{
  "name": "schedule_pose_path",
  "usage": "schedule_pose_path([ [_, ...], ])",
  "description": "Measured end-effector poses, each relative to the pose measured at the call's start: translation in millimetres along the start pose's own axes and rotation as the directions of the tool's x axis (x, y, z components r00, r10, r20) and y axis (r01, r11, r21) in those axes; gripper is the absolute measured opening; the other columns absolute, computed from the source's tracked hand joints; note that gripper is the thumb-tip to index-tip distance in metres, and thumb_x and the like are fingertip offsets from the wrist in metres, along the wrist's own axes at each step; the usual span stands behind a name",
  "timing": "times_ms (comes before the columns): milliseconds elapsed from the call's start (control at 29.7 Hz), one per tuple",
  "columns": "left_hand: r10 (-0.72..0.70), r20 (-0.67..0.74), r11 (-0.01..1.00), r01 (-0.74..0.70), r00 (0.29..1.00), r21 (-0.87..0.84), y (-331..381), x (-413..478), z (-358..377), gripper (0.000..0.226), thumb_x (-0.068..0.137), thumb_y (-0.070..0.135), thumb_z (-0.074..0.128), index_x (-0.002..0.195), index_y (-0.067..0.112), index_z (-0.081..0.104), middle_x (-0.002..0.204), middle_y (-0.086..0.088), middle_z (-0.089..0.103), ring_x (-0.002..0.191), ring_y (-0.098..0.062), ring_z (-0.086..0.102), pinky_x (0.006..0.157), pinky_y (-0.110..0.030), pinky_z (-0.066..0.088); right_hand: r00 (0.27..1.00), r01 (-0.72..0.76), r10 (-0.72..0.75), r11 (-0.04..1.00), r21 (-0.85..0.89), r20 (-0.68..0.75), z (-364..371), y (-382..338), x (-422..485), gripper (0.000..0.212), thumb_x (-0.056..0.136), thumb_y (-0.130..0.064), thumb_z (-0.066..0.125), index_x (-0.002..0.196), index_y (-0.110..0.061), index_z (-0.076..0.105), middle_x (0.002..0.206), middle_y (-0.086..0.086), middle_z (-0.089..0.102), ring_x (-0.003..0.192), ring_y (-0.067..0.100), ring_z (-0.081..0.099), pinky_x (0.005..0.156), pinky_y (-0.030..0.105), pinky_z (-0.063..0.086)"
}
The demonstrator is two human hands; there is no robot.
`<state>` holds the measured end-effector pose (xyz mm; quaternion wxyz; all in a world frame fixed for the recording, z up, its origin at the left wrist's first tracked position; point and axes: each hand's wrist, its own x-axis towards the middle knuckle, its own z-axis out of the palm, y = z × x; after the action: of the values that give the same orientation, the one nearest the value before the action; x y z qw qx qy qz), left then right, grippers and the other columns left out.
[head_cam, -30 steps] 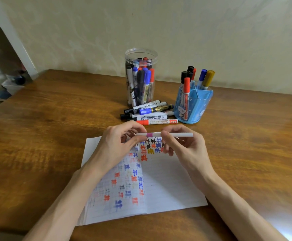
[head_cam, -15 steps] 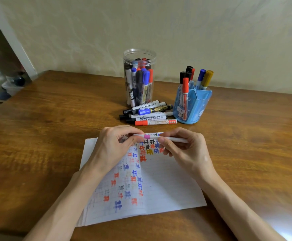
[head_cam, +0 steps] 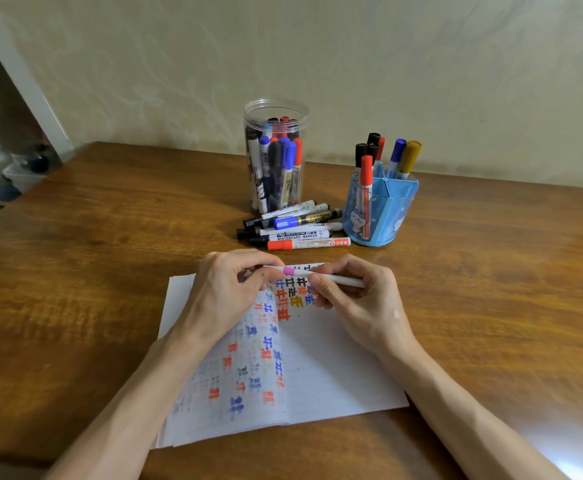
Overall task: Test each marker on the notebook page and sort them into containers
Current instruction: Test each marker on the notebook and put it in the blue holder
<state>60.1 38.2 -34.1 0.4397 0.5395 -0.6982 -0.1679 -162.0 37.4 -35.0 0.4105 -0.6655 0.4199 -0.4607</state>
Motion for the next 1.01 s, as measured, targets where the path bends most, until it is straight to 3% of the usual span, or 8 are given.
schedule_pose_path([
  [134, 0.014, 0.031, 1.0, -0.014, 0.999, -0.003, 5.3, -1.8, -4.2, 0.012, 0.09, 0.025, 0.073, 0.099, 0.027, 0.08, 0.092, 0.026, 0.069, 0.092, 0.004, 0.067, 0.071, -0.02, 0.058, 0.999, 0.003, -0.002, 1.0, -0.003, 0.035, -3.6, -1.7, 1.3, 0.012, 0.091, -0.025, 0.078, 0.093, -0.013, 0.075, 0.085, -0.003, 0.079, 0.073, 0.014, 0.076, 0.064, 0.023, 0.058],
  [269, -0.057, 0.109, 0.996, 0.064, 0.992, -0.066, 16.7, 0.1, -17.1, 0.019, 0.087, 0.042, 0.064, 0.1, 0.034, 0.076, 0.097, 0.025, 0.072, 0.099, 0.004, 0.066, 0.074, -0.02, 0.059, 0.998, 0.016, -0.014, 0.999, -0.03, 0.067, -9.6, -8.6, 7.0, 0.006, 0.091, -0.021, 0.079, 0.095, -0.016, 0.078, 0.09, -0.006, 0.081, 0.083, 0.01, 0.078, 0.069, 0.02, 0.058],
  [437, -0.033, 0.094, 0.991, 0.045, 0.995, -0.129, 24.1, -12.8, -45.2, 0.009, 0.088, 0.034, 0.073, 0.097, 0.034, 0.074, 0.094, 0.025, 0.072, 0.097, -0.004, 0.067, 0.07, -0.018, 0.054, 0.974, 0.064, -0.03, 0.987, -0.147, 0.224, 4.0, -14.7, 10.3, 0.016, 0.09, -0.028, 0.08, 0.104, -0.022, 0.082, 0.097, -0.012, 0.08, 0.088, 0.015, 0.074, 0.077, 0.039, 0.06],
  [538, -0.072, -0.003, 0.966, 0.069, 0.997, -0.249, 27.1, -34.3, -71.7, 0.007, 0.09, 0.024, 0.074, 0.095, 0.02, 0.075, 0.092, 0.014, 0.074, 0.095, -0.012, 0.068, 0.072, -0.018, 0.056, 0.906, 0.142, -0.056, 0.974, -0.177, 0.419, 28.0, -33.3, 9.3, 0.015, 0.092, -0.026, 0.079, 0.107, -0.025, 0.083, 0.101, -0.019, 0.079, 0.093, 0.01, 0.073, 0.083, 0.028, 0.059],
  [639, -0.111, -0.084, 0.94, 0.078, 0.99, -0.332, 31.6, -63.5, -108.8, 0.012, 0.092, 0.019, 0.07, 0.098, 0.01, 0.074, 0.093, 0.003, 0.073, 0.092, -0.016, 0.068, 0.076, -0.022, 0.055, 0.838, 0.204, -0.109, 0.972, -0.12, 0.534, 56.6, -53.5, 8.4, 0.019, 0.093, -0.033, 0.078, 0.108, -0.023, 0.083, 0.102, -0.017, 0.079, 0.092, 0.012, 0.074, 0.08, 0.025, 0.059],
  [773, -0.148, -0.22, 0.968, 0.096, 0.964, -0.232, 32.3, -114.5, -162.6, 0.012, 0.094, 0.019, 0.07, 0.103, 0.012, 0.073, 0.096, 0.004, 0.075, 0.097, -0.018, 0.071, 0.082, -0.02, 0.055, 0.771, 0.245, -0.169, 0.969, -0.041, 0.614, 102.0, -70.5, 8.3, 0.019, 0.094, -0.036, 0.076, 0.108, -0.024, 0.082, 0.103, -0.015, 0.079, 0.098, 0.01, 0.073, 0.088, 0.03, 0.059],
  [908, -0.209, -0.283, 0.973, 0.172, 0.936, -0.151, 25.5, -176.1, -206.1, 0.018, 0.093, 0.024, 0.075, 0.109, 0.017, 0.072, 0.099, 0.004, 0.076, 0.098, -0.021, 0.072, 0.083, -0.022, 0.057, 0.695, 0.312, -0.236, 0.95, 0.01, 0.679, 152.0, -83.9, 1.9, 0.014, 0.097, -0.03, 0.076, 0.109, -0.024, 0.08, 0.1, -0.022, 0.077, 0.092, 0.001, 0.072, 0.08, 0.013, 0.053],
  [1009, -0.299, -0.31, 0.953, 0.266, 0.902, -0.146, 21.7, -218.1, -222.5, 0.018, 0.092, 0.013, 0.074, 0.11, 0.016, 0.074, 0.099, 0.001, 0.076, 0.097, -0.022, 0.073, 0.083, -0.03, 0.059, 0.622, 0.375, -0.294, 0.925, 0.053, 0.725, 187.5, -91.6, -3.9, 0.018, 0.098, -0.027, 0.075, 0.113, -0.017, 0.079, 0.102, -0.01, 0.079, 0.094, 0.01, 0.074, 0.087, 0.028, 0.059],
])
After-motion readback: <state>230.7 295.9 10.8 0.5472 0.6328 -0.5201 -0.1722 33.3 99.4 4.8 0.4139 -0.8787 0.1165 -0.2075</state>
